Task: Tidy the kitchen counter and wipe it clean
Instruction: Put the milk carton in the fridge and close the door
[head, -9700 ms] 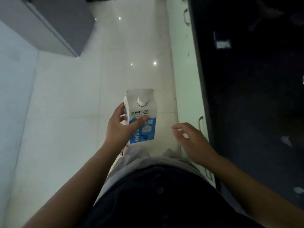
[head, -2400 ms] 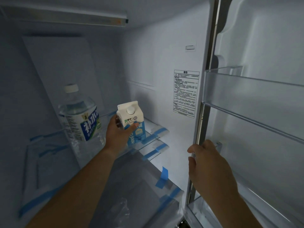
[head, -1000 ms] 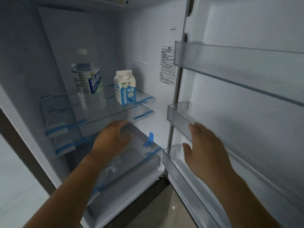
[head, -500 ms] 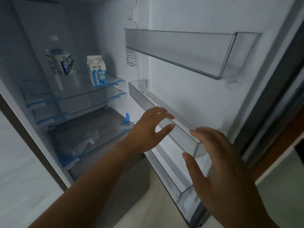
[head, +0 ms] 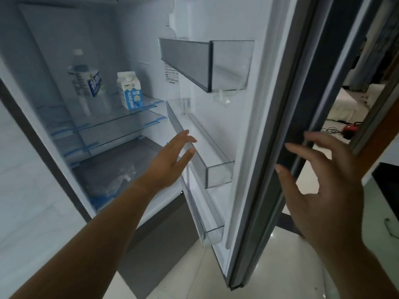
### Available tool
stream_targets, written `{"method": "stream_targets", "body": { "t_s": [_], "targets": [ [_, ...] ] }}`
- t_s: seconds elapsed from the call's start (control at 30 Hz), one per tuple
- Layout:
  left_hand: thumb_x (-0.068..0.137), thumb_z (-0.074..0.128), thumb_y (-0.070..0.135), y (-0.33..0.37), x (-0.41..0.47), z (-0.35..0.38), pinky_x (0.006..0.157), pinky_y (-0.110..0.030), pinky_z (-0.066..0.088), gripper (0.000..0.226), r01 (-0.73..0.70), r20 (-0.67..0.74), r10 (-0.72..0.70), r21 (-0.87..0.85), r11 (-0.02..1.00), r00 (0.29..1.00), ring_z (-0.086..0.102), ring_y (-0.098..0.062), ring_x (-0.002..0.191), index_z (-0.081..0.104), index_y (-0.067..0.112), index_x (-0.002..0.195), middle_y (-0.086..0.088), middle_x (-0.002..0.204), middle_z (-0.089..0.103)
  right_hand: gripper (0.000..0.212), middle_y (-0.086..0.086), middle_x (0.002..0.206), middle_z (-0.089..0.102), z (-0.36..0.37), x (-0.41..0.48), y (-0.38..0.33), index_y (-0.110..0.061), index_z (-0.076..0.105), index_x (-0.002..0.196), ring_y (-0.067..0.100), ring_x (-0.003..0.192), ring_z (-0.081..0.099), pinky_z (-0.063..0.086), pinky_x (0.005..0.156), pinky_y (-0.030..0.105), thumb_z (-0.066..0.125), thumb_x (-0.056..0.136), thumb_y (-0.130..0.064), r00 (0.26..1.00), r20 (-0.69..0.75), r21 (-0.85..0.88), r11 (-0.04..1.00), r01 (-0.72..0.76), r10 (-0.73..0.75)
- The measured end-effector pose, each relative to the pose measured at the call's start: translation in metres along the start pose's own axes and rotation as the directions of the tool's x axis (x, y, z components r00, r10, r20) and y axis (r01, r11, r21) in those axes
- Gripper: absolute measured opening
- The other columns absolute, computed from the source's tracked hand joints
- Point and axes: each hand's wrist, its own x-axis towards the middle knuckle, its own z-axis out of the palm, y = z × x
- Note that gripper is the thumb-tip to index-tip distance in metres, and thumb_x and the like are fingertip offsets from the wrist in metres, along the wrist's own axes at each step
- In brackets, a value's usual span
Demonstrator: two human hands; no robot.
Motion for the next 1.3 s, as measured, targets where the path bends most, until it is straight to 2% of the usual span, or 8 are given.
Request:
{"method": "stream_targets", "body": {
  "t_s": [0.1, 0.2, 0.4, 0.6, 0.7, 0.87, 1.0, 1.3],
  "targets": [
    [0.094, 0.036, 0.04, -0.004, -0.027, -0.028, 0.091, 0.002, 0.018, 0.042, 0.065, -0.024, -0.065, 0.001, 0.998, 0.998, 0.028, 0.006, 0.124, 0.041, 0.032, 0.134, 0.021, 0.133, 0.032, 0.038, 0.02, 0.131, 0.047, 0.022, -0.003, -0.021, -0.001, 0.059, 0.117, 0.033, 0.124, 0.044, 0.045, 0.097, 0.047, 0.068, 0.082, -0.01, 0.992, -0.031, 0.057, 0.99, 0.126, -0.124],
    [0.096, 0.038, 0.036, -0.007, -0.06, -0.056, 0.089, 0.006, 0.019, 0.041, 0.084, -0.035, -0.084, 0.01, 0.996, 0.996, 0.033, 0.005, 0.118, 0.041, 0.029, 0.136, 0.019, 0.129, 0.038, 0.038, 0.014, 0.137, 0.037, 0.048, -0.011, -0.055, -0.003, 0.056, 0.121, 0.034, 0.129, 0.04, 0.046, 0.097, 0.05, 0.066, 0.084, -0.005, 0.984, -0.044, 0.141, 0.974, 0.176, -0.171],
    [0.091, 0.039, 0.051, -0.031, -0.122, -0.114, 0.109, -0.036, 0.034, 0.055, 0.218, 0.021, -0.219, 0.053, 0.975, 0.976, 0.04, -0.013, 0.131, 0.031, 0.033, 0.142, 0.005, 0.146, 0.041, 0.047, 0.012, 0.139, 0.034, 0.098, -0.024, -0.134, -0.013, 0.049, 0.125, 0.034, 0.131, 0.037, 0.044, 0.101, 0.046, 0.065, 0.083, 0.0, 0.978, -0.053, 0.232, 0.95, 0.209, -0.202],
    [0.092, 0.046, 0.04, -0.051, -0.16, -0.172, 0.096, -0.021, 0.038, 0.045, 0.244, -0.099, -0.233, 0.121, 0.962, 0.967, 0.046, -0.004, 0.115, 0.042, 0.03, 0.136, 0.006, 0.139, 0.048, 0.053, 0.016, 0.139, 0.03, 0.154, -0.024, -0.192, -0.004, 0.042, 0.129, 0.015, 0.137, 0.029, 0.035, 0.107, 0.022, 0.065, 0.081, 0.001, 0.962, -0.055, 0.406, 0.874, 0.267, -0.268],
    [0.091, 0.047, 0.041, -0.063, -0.167, -0.188, 0.09, -0.014, 0.034, 0.047, 0.276, -0.165, -0.255, 0.127, 0.953, 0.953, 0.04, 0.001, 0.113, 0.039, 0.035, 0.136, 0.01, 0.141, 0.045, 0.058, 0.015, 0.143, 0.028, 0.19, -0.019, -0.211, -0.003, 0.036, 0.134, 0.025, 0.135, 0.031, 0.033, 0.11, 0.028, 0.065, 0.085, -0.013, 0.965, 0.011, 0.46, 0.858, 0.228, -0.262],
    [0.089, 0.05, 0.043, -0.081, -0.156, -0.196, 0.104, -0.027, 0.037, 0.052, 0.365, -0.22, -0.33, 0.145, 0.92, 0.918, 0.04, -0.011, 0.131, 0.035, 0.038, 0.138, 0.014, 0.147, 0.038, 0.066, 0.009, 0.145, 0.025, 0.248, -0.006, -0.239, -0.009, 0.028, 0.138, 0.025, 0.135, 0.028, 0.024, 0.114, 0.025, 0.062, 0.085, -0.027, 0.962, 0.039, 0.494, 0.842, 0.217, -0.27],
    [0.084, 0.049, 0.046, -0.09, -0.144, -0.199, 0.101, -0.02, 0.037, 0.056, 0.391, -0.302, -0.336, 0.145, 0.909, 0.892, 0.043, 0.001, 0.122, 0.035, 0.037, 0.137, 0.022, 0.136, 0.042, 0.064, 0.006, 0.145, 0.027, 0.283, 0.004, -0.25, -0.015, 0.03, 0.138, 0.024, 0.135, 0.028, 0.021, 0.115, 0.026, 0.058, 0.086, -0.04, 0.941, 0.022, 0.521, 0.808, 0.277, -0.337],
    [0.07, 0.05, 0.057, -0.122, -0.116, -0.19, 0.089, -0.013, 0.042, 0.066, 0.607, -0.528, -0.515, 0.001, 0.795, 0.675, 0.045, 0.001, 0.111, 0.032, 0.046, 0.133, 0.015, 0.141, 0.043, 0.062, 0.008, 0.152, 0.018, 0.368, 0.03, -0.218, -0.021, 0.034, 0.141, 0.028, 0.142, 0.017, 0.034, 0.108, 0.052, 0.055, 0.088, -0.044, 0.893, 0.126, 0.515, 0.798, 0.313, -0.432]
  ]
}}
